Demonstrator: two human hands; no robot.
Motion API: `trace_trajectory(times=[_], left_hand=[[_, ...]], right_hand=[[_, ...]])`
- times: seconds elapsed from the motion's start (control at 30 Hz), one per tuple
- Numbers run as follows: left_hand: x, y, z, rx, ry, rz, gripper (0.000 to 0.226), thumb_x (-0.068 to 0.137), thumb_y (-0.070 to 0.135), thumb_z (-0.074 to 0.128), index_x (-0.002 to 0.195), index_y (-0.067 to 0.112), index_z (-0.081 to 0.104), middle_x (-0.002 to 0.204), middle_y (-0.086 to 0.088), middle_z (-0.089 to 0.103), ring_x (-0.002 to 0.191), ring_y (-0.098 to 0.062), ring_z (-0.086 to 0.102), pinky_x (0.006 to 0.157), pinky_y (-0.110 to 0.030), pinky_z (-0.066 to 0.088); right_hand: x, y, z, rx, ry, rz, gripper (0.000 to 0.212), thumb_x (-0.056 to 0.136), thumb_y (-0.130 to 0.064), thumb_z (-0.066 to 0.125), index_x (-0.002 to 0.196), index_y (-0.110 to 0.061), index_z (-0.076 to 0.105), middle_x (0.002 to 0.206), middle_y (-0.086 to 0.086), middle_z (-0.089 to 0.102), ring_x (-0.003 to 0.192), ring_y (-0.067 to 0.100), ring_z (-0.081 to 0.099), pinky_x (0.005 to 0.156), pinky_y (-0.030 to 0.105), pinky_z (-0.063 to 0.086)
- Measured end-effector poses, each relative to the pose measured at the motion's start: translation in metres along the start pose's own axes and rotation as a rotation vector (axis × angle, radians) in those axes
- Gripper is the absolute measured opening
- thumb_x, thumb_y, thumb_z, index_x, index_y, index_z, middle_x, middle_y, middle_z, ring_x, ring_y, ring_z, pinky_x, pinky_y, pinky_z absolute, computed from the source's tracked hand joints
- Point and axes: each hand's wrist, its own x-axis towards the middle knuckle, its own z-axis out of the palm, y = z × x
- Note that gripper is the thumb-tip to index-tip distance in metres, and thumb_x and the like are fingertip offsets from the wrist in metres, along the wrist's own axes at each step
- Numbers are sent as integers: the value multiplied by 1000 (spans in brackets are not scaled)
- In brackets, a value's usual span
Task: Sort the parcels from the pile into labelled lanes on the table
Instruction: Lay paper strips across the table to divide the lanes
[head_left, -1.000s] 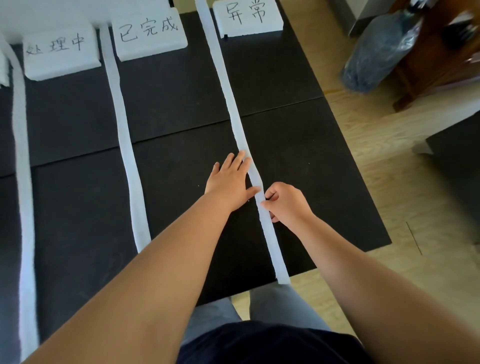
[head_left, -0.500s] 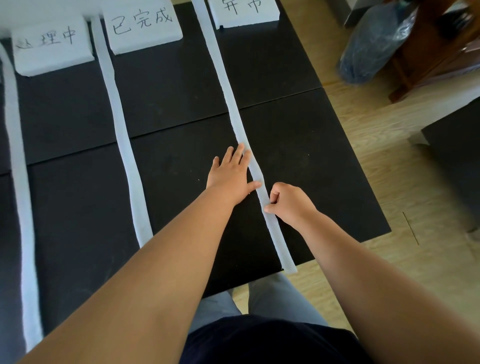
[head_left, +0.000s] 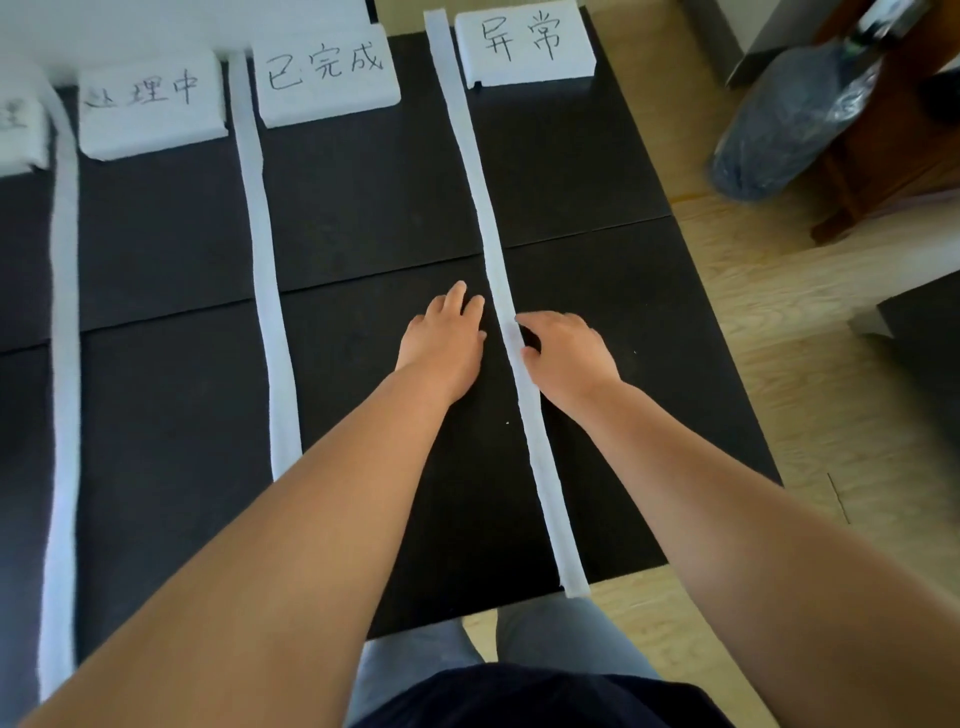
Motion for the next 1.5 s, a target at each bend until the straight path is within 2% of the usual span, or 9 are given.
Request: trace_trajectory(times=[0.13,0.23,0.43,0.77,0.97,1.1,1.23,1.37,1.5], left_hand=[[8,-12,-5,27,-2,-66,52,106,28,38,155,18,22,165,-8,10,149,-28,19,117,-45,28],[16,-19,-8,17,14,-102,51,107,28,37,155,18,22,165,-7,12,150,-27,18,118,-44,27],[35,-24,-21,-80,87,-115,48,107,26,35,154,19,28,163,-1,19,149,-22,19,120,-43,25],[105,-26,-46,6,65,0,51,108,30,27,158,23,14,166,3,6,153,-22,5,121,-45,18],[146,-33,-48,60,-12,67,54,108,35,24,158,23,6,167,5,-1,153,-22,-5,123,-49,9],[158,-45,-46,16,-3,72,55,108,32,28,158,24,8,166,6,4,153,-20,2,123,-46,11],[164,-51,-46,-1,112,108,46,108,25,30,153,25,29,162,7,24,147,-17,22,116,-39,25],[176,-57,-52,-26,156,118,42,104,39,40,145,28,42,152,9,39,139,-16,34,109,-40,33],[175,-62,-44,35,174,133,50,101,51,39,147,31,37,152,11,37,138,-18,33,110,-39,31]], right_hand=[[38,-2,-2,-243,-68,-120,62,102,-23,52,157,-24,24,164,-3,22,152,20,19,121,43,21],[63,-4,-4,-353,-132,-164,66,103,-24,50,159,-24,15,167,-4,12,154,21,10,123,46,15],[79,-9,-9,-343,-62,-216,51,95,-11,57,144,-21,46,152,-4,39,137,22,39,106,37,42],[81,11,-4,-170,43,-285,41,95,-24,56,136,-28,57,145,-13,48,134,16,39,108,38,34],[86,15,19,-22,268,-270,27,80,-14,71,106,-21,73,121,-9,64,116,21,54,96,42,42],[94,15,24,57,364,-266,19,78,-7,70,93,-19,75,109,-8,67,104,20,56,86,38,44],[109,7,16,224,343,-164,19,86,-4,61,77,-18,72,88,-11,67,88,14,58,77,36,49],[144,-5,-13,393,287,81,22,97,-12,54,91,-21,73,94,-10,66,87,7,60,78,27,54],[195,-18,-37,286,348,-36,28,98,-12,51,118,-21,69,119,-7,66,116,10,55,91,24,48]])
